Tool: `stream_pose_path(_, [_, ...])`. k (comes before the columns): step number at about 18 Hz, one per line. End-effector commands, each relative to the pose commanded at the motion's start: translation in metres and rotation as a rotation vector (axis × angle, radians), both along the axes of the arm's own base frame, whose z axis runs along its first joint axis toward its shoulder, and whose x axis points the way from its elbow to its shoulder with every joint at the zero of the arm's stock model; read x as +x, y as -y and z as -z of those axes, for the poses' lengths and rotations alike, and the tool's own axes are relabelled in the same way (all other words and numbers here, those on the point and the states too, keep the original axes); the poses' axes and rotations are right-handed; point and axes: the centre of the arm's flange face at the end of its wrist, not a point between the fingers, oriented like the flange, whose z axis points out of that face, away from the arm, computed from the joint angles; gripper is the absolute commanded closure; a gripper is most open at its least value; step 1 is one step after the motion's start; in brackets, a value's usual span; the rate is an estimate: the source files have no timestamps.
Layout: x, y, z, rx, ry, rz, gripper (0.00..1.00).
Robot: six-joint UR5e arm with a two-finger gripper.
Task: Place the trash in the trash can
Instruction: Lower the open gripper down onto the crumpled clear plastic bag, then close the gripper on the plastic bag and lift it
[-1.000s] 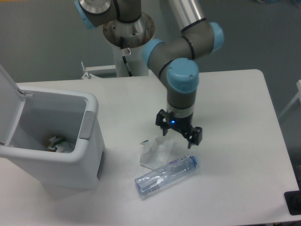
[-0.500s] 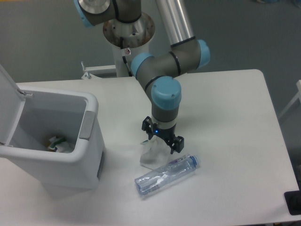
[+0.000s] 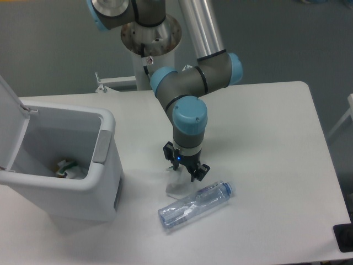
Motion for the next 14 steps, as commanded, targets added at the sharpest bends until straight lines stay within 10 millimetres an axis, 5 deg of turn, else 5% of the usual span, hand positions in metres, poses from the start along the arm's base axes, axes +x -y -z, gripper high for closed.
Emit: stream_pose_path(14, [-0.009, -0.001, -0.062, 0.010, 0.158, -0.022, 1.00])
